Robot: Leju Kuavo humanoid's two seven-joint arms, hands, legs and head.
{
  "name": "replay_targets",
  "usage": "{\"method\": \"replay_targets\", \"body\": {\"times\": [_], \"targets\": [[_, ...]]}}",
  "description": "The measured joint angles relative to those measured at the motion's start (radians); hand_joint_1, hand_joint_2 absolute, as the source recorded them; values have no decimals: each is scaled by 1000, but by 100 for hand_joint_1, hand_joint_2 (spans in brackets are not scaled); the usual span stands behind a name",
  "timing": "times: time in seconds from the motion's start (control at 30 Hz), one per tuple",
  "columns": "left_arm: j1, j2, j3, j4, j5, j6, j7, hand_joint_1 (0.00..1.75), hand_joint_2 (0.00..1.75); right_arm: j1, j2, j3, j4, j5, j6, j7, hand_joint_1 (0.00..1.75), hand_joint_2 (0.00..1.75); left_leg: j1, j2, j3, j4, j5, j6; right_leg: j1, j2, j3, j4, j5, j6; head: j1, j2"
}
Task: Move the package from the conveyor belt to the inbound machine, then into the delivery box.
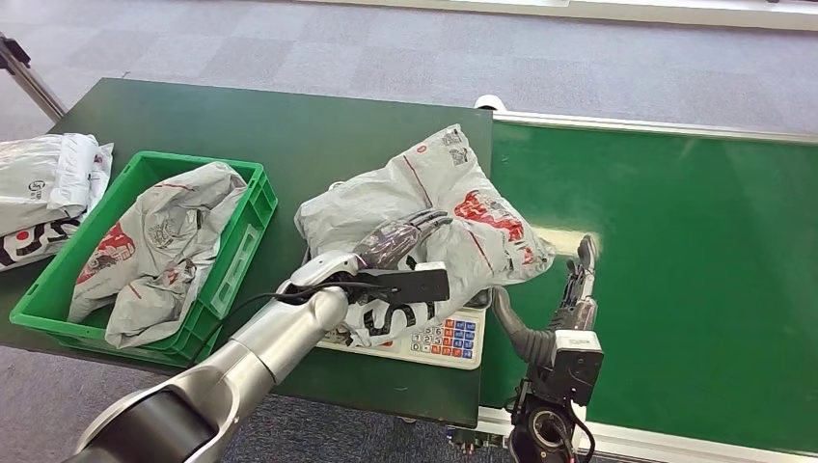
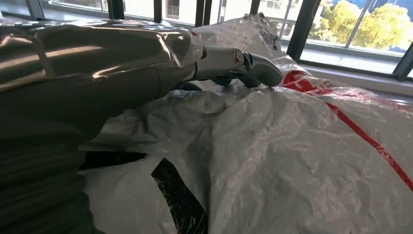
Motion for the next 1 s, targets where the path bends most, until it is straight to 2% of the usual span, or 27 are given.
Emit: {"method": "replay_targets", "body": {"times": [0.17, 0.2, 0.23, 0.3, 0.33, 0.37, 0.83, 0.93, 1.0], "targets": [[-28, -8, -13, 69, 0, -29, 24, 0, 175, -1, 0, -2, 0, 0, 0, 8, 0, 175, 0, 0, 0, 0, 0, 0, 0, 0, 0, 0, 0, 0, 0, 0], [-33, -10, -14, 79, 0, -31, 26, 6, 175, -1, 0, -2, 0, 0, 0, 8, 0, 175, 0, 0, 0, 0, 0, 0, 0, 0, 0, 0, 0, 0, 0, 0], [-36, -11, -14, 88, 0, -30, 27, 39, 175, -2, 0, -2, 1, 0, 1, 9, 0, 175, 0, 0, 0, 0, 0, 0, 0, 0, 0, 0, 0, 0, 0, 0], [-39, -14, -14, 100, 0, -24, 26, 123, 175, -2, 0, -2, 1, 0, 2, 9, 0, 175, 0, 0, 0, 0, 0, 0, 0, 0, 1, 0, 0, 0, 0, 0], [-40, -14, -14, 104, 0, -18, 24, 160, 175, -3, 0, -2, 2, 0, 3, 9, 0, 175, 0, 0, 0, 0, 0, 0, 0, 0, 1, 0, 0, 0, 0, 0], [-40, -14, -15, 107, 0, -10, 20, 169, 175, -3, 0, -2, 2, -1, 4, 9, 0, 175, 0, 0, 0, 0, 0, 0, 0, 0, 1, 0, 0, 0, 0, 0], [-33, -13, -27, 101, -25, 58, -8, 168, 175, -3, 0, -2, 2, -6, 7, 9, 0, 175, 0, 0, 0, 0, 0, 0, 0, 0, 1, 0, 0, 0, 0, 0], [-20, -11, -28, 82, -50, 121, -26, 174, 175, -3, 0, -2, 2, -11, 14, 7, 0, 175, 0, 0, 0, 0, 0, 0, 0, 0, 1, 0, 0, 0, 0, 0], [-2, -10, -28, 55, -73, 200, -41, 175, 175, -2, 0, -2, 2, -14, 21, 5, 0, 175, 0, 0, 0, 0, 0, 0, 0, 0, 1, 0, 0, 0, 0, 0]]}}
